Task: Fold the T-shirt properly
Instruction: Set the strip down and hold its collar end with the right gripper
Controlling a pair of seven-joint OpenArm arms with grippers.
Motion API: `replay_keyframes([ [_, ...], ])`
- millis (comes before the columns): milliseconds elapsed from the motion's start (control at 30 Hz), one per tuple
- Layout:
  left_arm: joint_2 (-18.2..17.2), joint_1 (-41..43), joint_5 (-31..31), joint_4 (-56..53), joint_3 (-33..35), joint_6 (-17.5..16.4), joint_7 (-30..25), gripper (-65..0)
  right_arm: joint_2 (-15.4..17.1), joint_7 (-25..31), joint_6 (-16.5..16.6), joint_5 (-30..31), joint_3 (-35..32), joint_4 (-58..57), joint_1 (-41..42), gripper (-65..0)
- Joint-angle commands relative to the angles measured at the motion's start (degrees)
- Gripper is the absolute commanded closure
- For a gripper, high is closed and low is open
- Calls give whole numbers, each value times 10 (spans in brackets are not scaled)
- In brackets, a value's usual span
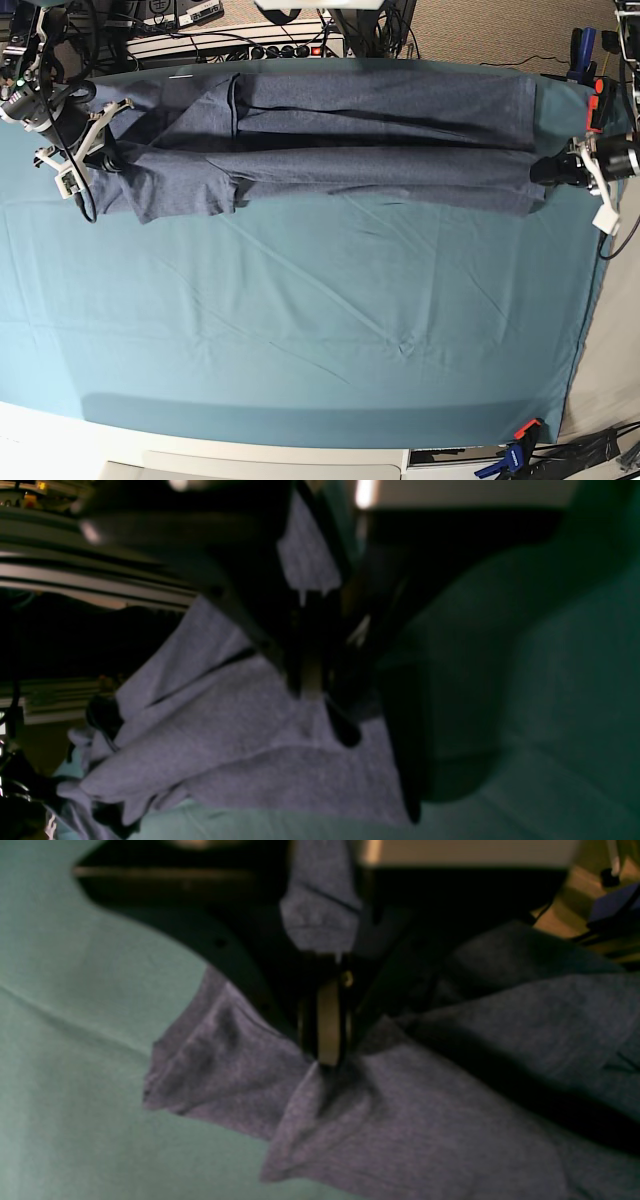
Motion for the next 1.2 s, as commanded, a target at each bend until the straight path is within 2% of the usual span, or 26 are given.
replay_keyframes([
  [0,-16,-4,-12,8,-7,-4,-5,0,13,5,-2,3,10,8,0,0],
  [267,-16,-3,-12,8,-6,-4,-5,0,13,-12,-2,4,13,8,-2,0],
  [567,-16,-2,-12,8,-6,-4,-5,0,13,-11,-2,4,13,9,-43,0],
  [1000,-16,43,-12,9,-6,-4,-5,0,10,-14,-2,7,13,9,-85,0],
  [1167,-16,43,-12,9,-6,-4,-5,0,-9,-17,-2,11,13,12,-96,0],
])
